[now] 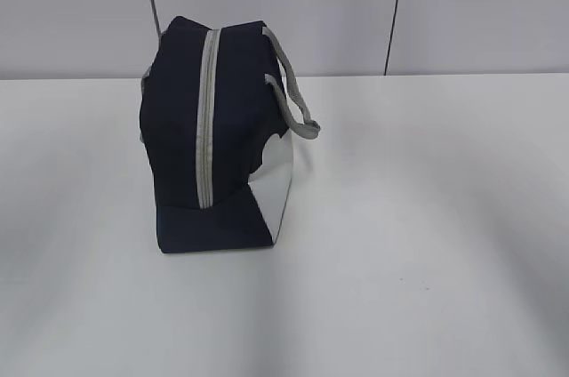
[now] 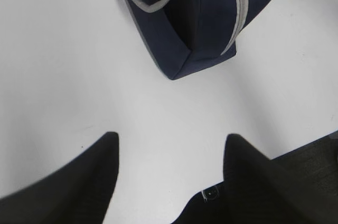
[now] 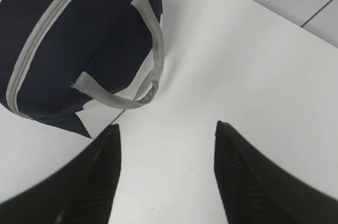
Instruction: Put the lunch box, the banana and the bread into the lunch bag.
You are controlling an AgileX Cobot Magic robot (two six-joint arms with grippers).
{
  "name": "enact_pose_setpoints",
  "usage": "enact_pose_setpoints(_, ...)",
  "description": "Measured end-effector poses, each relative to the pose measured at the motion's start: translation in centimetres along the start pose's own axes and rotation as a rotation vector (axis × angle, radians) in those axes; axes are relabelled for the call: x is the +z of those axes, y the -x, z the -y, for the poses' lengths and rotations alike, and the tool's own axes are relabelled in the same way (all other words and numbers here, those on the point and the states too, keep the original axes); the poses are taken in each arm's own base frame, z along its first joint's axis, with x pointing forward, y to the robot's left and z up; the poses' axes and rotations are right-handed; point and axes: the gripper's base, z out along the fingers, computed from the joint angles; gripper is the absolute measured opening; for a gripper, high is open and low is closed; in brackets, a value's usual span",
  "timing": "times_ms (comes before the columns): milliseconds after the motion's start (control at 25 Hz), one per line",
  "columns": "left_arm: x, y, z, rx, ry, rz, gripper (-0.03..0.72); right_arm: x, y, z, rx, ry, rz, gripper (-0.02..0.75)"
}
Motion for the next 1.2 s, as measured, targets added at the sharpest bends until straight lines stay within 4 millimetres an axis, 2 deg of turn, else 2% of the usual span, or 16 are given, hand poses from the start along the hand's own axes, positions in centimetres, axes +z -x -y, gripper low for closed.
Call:
enact_pose_setpoints(240,0.0,-5.4,0.5,-0.033,0.018,0.032,0.435,-2.4,-2.9,-0.8,0.019,-0.005,0.028,0.418)
enact_pose_setpoints(520,-0.8,-10.3,1.1,-0.036,0.034,0.1,0.435,-4.2,-7.0,-2.0,0.053,0.018,0.062,0.417)
enact_pose_setpoints(840,-2.6,-14.3,1.4,-0.048,0.102,0.165,0.435,-6.1,-10.9,-4.0,0.127,0.117,0.128,0.417)
enact_pose_setpoints(1200,-4.4,-17.1,2.0,-0.034,0.116,0.276,0.435,-9.5,-14.4,-4.8,0.08,0.083,0.256,0.417)
